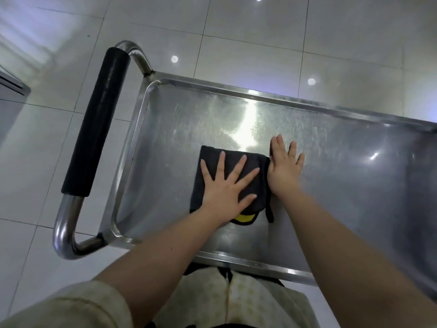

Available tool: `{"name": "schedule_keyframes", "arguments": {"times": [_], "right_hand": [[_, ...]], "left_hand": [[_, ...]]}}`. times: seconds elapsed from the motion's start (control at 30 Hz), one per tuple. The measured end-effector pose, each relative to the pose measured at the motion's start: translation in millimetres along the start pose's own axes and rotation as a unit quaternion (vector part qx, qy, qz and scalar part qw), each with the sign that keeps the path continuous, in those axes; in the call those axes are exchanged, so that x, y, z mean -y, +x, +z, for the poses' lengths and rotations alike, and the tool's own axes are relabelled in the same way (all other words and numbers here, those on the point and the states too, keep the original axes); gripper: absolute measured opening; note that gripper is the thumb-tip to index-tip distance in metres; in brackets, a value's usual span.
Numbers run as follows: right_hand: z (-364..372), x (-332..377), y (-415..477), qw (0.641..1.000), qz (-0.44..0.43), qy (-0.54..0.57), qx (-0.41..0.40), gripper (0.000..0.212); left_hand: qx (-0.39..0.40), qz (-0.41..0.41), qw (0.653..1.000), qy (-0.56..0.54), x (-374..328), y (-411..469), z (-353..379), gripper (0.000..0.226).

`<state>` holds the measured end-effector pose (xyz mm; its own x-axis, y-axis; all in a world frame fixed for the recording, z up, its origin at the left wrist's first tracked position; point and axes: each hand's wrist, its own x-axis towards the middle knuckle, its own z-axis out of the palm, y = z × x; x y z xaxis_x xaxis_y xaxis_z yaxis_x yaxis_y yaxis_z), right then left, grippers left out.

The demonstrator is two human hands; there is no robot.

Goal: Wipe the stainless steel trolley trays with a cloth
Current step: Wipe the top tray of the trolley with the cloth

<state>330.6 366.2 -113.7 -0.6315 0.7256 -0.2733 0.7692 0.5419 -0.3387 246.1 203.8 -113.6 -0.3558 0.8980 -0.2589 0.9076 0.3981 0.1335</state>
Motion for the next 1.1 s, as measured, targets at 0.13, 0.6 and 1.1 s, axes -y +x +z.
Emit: {"name": "schedule_keyframes", "arguments": {"times": [0.13,0.6,1.1], "right_hand": [[-6,-11,-13,0.993,-0.016,-0.107,0.045,0.056],[14,-24,-85,0.989,0.040,-0.117,0.082,0.058],[8,-80,-105,0.992,0.032,-0.088,0.087,0.055]], "left_hand": [[-0.008,-0.027,1.000,0.014,32,-19,0,0.067],[0.011,-0.215,0.976,-0.016,80,-98,14,0.067],[-0.002,-0.271,0.962,-0.040,50,-136,28,0.073]]}}
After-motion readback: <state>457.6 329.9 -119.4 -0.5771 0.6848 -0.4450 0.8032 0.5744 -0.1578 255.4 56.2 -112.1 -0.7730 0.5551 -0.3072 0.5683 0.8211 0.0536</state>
